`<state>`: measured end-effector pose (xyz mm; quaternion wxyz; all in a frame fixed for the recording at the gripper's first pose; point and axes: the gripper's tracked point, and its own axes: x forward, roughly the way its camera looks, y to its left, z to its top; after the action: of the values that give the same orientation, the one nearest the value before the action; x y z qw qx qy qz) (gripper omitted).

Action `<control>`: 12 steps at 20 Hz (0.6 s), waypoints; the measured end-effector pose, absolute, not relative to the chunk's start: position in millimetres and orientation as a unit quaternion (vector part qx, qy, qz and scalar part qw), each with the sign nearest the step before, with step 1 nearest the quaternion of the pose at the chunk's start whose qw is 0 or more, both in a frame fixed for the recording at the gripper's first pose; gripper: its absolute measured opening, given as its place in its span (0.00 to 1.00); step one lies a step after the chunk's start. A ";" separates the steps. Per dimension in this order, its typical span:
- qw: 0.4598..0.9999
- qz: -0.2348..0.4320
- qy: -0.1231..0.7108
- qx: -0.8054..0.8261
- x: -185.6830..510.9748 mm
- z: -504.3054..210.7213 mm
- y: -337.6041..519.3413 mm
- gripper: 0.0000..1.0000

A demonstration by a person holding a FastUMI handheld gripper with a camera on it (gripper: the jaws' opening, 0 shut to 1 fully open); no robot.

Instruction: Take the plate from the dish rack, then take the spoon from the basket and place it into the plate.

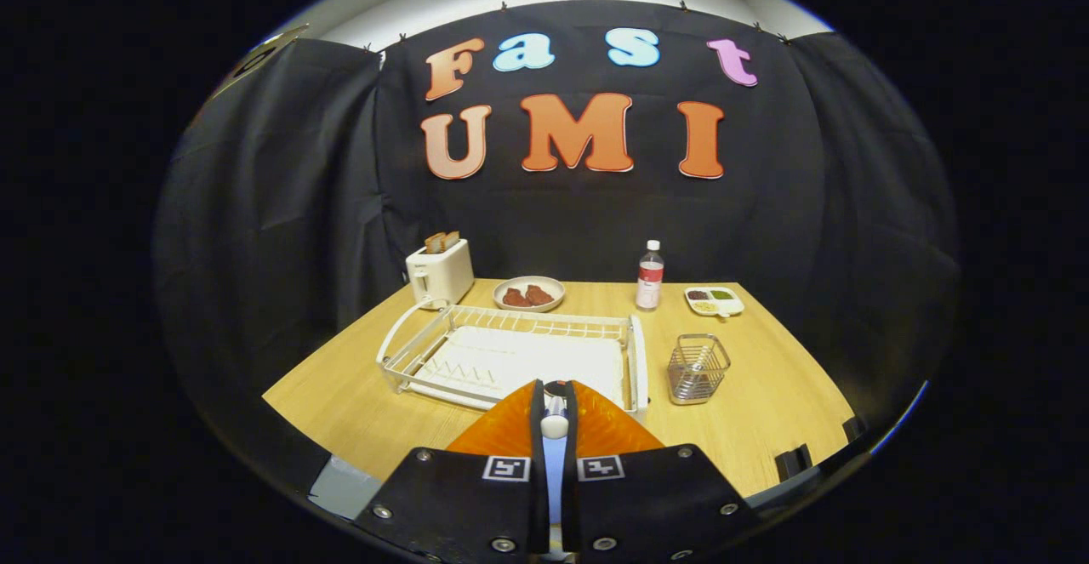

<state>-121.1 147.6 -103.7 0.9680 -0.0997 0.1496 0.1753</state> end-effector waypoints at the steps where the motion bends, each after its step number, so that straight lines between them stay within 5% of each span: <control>1: 0.966 0.185 0.151 -0.103 -124.3 -108.4 153.0 0.06; 12: 0.935 0.227 0.231 -0.142 -124.8 -196.6 158.6 0.06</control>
<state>-124.8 158.6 -196.6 0.9354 -0.1420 0.2310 0.2271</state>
